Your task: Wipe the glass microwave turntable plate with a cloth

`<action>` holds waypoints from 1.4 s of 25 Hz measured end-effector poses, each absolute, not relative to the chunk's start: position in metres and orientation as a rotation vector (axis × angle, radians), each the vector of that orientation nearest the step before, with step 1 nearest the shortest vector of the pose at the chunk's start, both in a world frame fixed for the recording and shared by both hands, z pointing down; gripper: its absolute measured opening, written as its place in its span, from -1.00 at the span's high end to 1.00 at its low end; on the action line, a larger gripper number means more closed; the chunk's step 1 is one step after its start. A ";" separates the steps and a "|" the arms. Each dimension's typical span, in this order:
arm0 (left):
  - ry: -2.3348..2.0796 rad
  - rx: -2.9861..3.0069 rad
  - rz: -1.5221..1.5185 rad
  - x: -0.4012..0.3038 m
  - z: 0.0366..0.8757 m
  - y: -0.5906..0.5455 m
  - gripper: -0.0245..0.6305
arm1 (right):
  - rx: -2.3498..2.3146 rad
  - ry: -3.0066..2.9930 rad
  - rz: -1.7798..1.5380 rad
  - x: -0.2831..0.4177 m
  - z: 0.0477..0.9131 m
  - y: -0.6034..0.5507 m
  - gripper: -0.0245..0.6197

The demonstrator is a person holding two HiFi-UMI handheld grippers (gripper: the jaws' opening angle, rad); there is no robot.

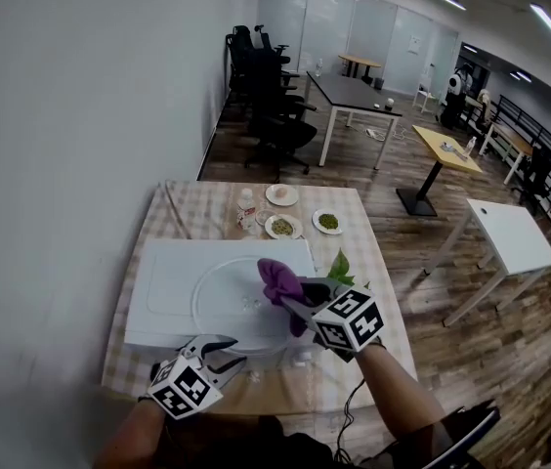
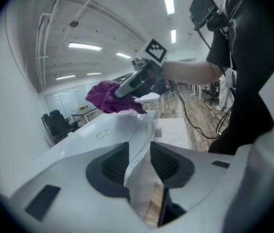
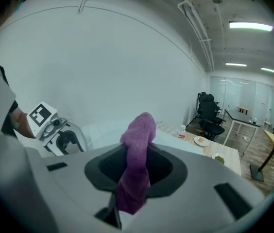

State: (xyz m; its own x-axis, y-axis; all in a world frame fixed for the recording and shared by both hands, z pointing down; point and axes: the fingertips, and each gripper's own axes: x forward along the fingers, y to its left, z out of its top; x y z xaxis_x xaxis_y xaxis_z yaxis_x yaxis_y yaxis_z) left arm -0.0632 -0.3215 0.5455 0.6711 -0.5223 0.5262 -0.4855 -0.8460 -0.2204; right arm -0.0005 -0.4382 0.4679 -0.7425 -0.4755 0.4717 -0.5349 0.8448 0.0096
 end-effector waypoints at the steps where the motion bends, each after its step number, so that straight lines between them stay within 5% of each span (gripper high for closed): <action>1: 0.849 -2.816 -0.918 -0.063 0.545 -0.321 0.48 | 0.752 -2.552 0.161 -0.006 0.467 -0.448 0.60; 11: 0.864 -2.808 -0.907 -0.062 0.543 -0.321 0.48 | 0.768 -2.389 0.092 -0.035 0.511 -0.504 0.60; 35: 0.892 -2.787 -0.887 -0.063 0.544 -0.321 0.48 | 0.459 -2.438 0.121 -0.023 0.521 -0.373 0.60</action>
